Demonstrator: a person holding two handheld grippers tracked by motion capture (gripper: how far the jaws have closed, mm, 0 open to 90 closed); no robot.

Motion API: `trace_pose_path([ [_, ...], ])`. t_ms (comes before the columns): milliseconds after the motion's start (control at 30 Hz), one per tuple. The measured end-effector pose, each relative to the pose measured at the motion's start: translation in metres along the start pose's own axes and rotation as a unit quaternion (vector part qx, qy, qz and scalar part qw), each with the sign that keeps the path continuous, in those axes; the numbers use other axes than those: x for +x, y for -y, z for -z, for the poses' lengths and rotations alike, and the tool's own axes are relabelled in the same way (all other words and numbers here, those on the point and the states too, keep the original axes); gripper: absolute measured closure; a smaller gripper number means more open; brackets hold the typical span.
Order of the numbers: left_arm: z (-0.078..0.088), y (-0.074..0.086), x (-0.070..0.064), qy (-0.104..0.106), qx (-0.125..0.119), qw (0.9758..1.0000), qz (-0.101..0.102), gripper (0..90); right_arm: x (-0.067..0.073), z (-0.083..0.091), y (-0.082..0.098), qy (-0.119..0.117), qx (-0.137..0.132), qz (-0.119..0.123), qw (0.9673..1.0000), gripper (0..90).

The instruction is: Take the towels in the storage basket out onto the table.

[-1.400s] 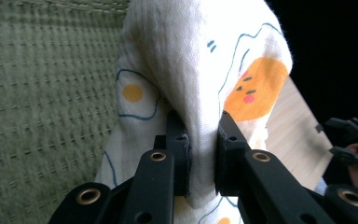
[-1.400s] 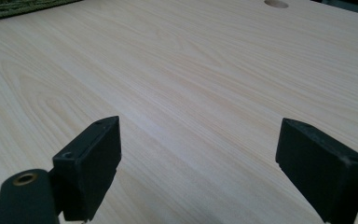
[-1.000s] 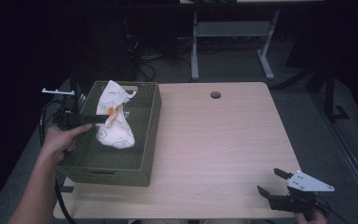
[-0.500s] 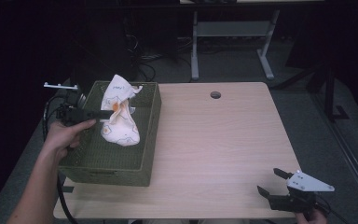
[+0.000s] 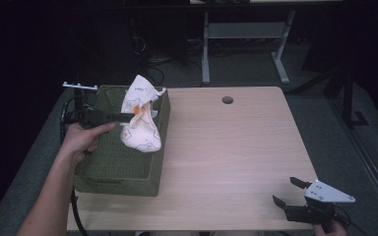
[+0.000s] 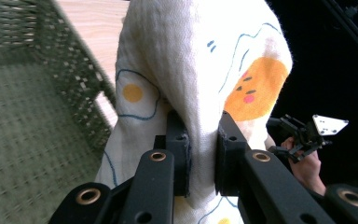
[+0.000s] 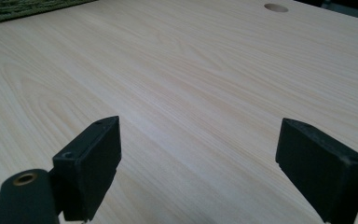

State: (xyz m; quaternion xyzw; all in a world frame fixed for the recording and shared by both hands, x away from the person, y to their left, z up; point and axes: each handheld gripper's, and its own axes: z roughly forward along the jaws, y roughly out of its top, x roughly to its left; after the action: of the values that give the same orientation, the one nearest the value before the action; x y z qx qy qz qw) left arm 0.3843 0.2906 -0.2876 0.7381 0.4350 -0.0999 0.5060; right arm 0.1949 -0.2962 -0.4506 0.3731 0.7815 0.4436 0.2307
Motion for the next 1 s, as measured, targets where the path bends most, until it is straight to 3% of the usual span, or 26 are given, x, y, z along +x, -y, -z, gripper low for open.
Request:
trace_pose_path([
  [267,-0.024,-0.003,-0.011,0.009,0.015,0.9997,-0.014,79.4,0.0,0.0,0.0,0.001,-0.001,0.0,1.0,13.8],
  [1000,-0.063,-0.004,-0.032,0.034,0.03,0.9984,-0.034,79.3,0.0,0.0,-0.001,-0.001,-0.002,0.002,1.0,13.8],
])
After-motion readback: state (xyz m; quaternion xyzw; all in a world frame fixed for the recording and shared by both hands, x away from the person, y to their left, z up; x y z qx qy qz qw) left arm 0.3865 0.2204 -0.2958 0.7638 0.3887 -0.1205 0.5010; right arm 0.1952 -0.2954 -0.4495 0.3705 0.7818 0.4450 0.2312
